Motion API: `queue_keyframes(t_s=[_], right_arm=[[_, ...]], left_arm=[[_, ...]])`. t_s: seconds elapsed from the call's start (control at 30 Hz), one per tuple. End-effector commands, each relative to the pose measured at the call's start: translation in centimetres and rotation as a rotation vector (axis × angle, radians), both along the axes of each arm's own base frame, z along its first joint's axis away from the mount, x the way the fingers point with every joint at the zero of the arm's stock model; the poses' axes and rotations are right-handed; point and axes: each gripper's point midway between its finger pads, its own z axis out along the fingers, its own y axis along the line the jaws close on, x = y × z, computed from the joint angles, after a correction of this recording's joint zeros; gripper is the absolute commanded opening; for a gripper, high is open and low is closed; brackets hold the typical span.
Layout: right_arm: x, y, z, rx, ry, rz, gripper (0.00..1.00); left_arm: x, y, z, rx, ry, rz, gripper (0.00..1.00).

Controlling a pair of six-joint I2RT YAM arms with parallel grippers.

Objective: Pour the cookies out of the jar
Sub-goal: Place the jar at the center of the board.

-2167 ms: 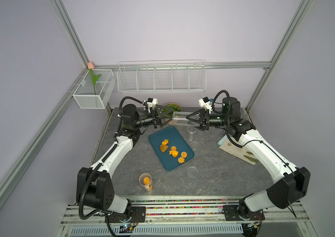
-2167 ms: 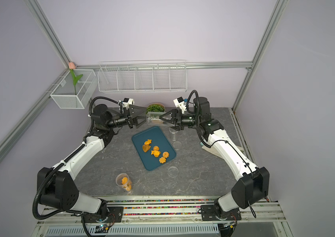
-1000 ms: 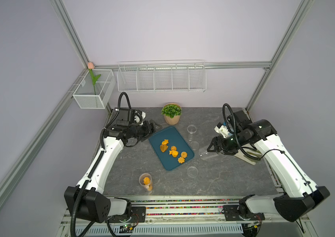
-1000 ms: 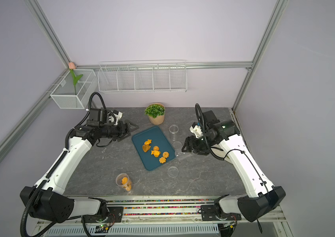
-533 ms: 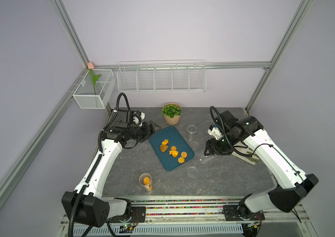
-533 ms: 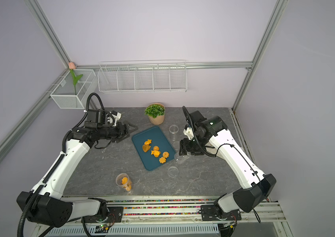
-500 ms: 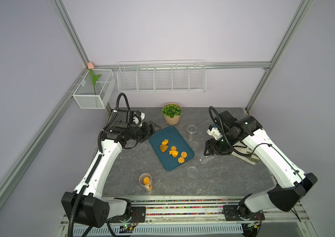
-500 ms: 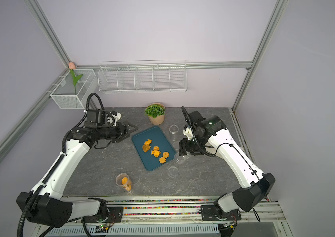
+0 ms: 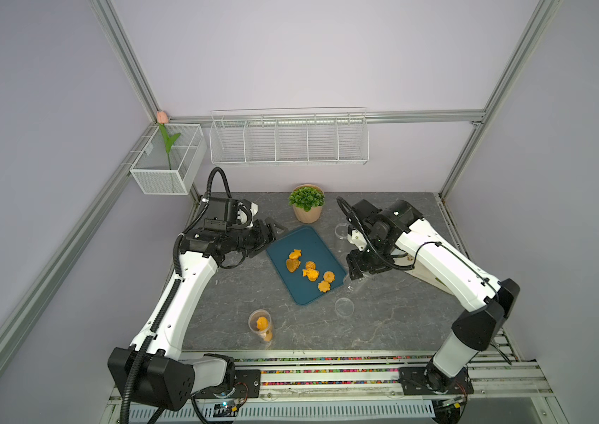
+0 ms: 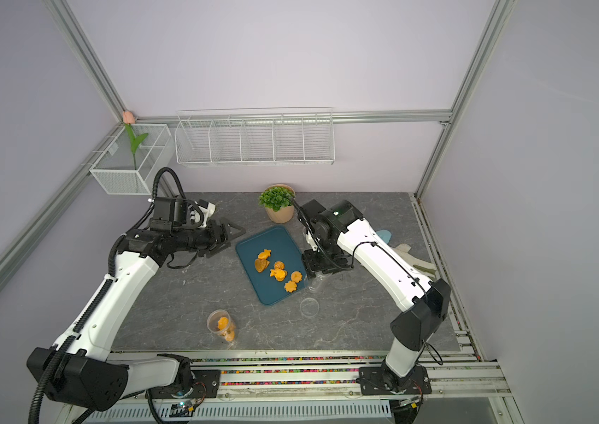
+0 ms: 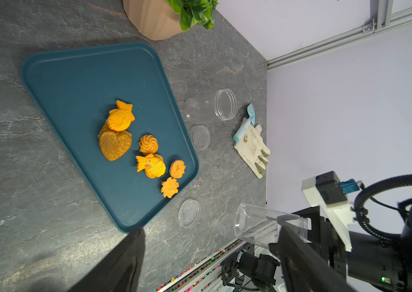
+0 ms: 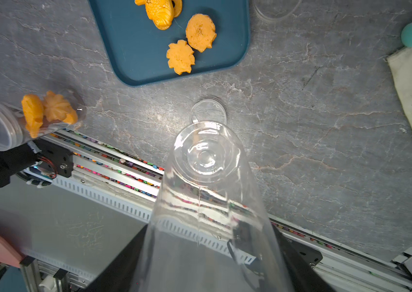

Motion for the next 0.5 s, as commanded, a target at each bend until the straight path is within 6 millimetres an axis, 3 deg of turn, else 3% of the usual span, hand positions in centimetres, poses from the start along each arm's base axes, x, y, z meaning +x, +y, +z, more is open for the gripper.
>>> queue_keyframes(t_s=[0.0,0.47], right_arm=[[0.3,0.1,-0.6,-0.068,-0.008,0.045,0.69],[0.9,0.5,-5.9,-0.18,0.055,0.122,0.69]], left_arm=[[-0.7,0.5,-0.5,0.031,0.005,-0.003,0.82],[-1.3,1.3,-1.0,0.065,0.009,0.015,0.82]])
